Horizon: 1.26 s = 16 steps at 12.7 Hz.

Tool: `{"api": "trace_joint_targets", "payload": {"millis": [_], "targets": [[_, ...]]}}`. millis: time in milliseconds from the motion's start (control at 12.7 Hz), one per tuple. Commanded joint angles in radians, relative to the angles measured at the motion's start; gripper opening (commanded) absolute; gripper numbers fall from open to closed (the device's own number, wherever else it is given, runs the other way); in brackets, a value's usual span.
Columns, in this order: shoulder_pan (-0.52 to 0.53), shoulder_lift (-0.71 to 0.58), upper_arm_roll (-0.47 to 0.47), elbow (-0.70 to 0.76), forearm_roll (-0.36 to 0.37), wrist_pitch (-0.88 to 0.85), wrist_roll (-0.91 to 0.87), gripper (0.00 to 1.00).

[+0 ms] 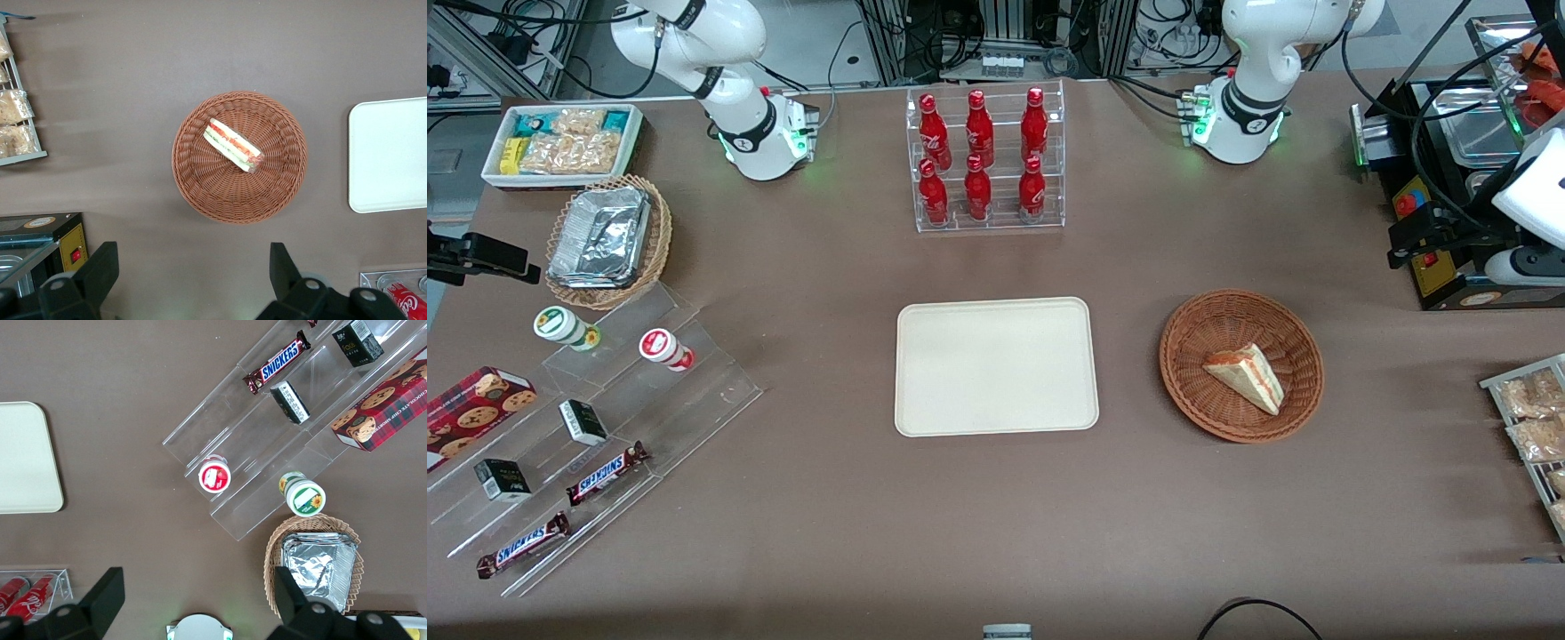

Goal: Place sandwich from basket to tray
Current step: 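Move the left gripper over the sandwich in the wicker basket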

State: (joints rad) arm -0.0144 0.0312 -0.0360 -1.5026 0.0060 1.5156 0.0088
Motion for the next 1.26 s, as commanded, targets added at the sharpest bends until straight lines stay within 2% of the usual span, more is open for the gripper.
{"api": "trace_joint_targets", "payload": {"millis": [0, 316, 553, 1026, 1184], "targets": [[0.011, 0.01, -0.011, 0.013, -0.003, -0.006, 0.002, 1.0], [0.004, 0.044, -0.015, -0.056, 0.002, 0.078, -0.058, 1.0], [-0.03, 0.055, -0.027, -0.157, -0.001, 0.225, -0.296, 1.0], [-0.062, 0.071, -0.03, -0.471, -0.011, 0.633, -0.606, 1.0], [-0.081, 0.122, -0.03, -0.495, -0.011, 0.649, -0.687, 1.0]]}}
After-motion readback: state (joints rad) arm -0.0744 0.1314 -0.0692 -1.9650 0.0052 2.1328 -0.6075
